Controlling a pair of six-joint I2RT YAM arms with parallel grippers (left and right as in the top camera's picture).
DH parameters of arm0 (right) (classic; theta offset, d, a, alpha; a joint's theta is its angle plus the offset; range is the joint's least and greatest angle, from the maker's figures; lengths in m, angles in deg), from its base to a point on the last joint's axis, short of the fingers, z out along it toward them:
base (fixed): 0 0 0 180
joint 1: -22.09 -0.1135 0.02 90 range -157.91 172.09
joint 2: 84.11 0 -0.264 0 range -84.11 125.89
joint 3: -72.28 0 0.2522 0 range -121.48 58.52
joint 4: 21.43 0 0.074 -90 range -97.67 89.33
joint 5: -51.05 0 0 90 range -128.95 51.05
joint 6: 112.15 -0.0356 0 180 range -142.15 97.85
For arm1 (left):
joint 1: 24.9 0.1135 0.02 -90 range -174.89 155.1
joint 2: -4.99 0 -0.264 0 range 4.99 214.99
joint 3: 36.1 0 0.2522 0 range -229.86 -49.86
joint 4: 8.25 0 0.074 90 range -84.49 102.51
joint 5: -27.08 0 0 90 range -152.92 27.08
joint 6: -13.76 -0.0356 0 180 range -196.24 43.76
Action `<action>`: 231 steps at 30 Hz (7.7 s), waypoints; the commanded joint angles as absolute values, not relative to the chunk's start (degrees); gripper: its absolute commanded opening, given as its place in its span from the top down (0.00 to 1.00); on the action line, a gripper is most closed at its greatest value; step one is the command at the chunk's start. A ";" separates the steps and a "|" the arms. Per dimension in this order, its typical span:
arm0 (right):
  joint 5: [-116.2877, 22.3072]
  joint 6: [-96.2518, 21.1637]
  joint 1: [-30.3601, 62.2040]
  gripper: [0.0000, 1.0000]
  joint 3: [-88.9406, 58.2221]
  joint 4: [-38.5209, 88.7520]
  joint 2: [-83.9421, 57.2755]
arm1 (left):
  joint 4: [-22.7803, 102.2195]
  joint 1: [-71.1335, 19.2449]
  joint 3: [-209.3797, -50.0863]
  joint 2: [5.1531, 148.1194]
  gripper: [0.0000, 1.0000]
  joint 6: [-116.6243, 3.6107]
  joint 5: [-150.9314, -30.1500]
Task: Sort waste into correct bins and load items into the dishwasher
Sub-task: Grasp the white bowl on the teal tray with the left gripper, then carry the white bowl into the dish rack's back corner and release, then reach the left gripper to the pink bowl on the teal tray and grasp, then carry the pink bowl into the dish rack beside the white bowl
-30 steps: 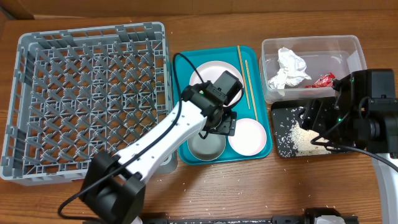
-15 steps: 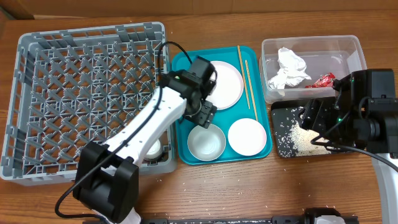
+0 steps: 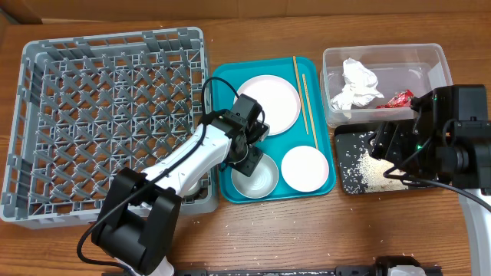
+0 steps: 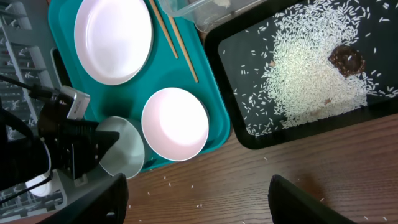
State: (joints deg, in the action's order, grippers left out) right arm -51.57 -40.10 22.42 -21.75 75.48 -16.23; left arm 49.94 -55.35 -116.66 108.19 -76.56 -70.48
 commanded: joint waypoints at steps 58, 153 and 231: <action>-50.98 -39.88 22.42 0.00 -22.87 74.98 -16.49 | 25.65 -45.43 -134.39 115.12 0.96 -75.60 24.30; -50.98 -39.88 22.42 0.00 -22.87 74.98 -16.49 | 60.98 -72.93 -146.61 129.06 0.36 -34.86 -70.50; -50.98 -39.88 22.42 0.00 -22.87 74.98 -16.49 | 85.41 -55.92 -143.90 98.53 0.96 -33.61 -0.03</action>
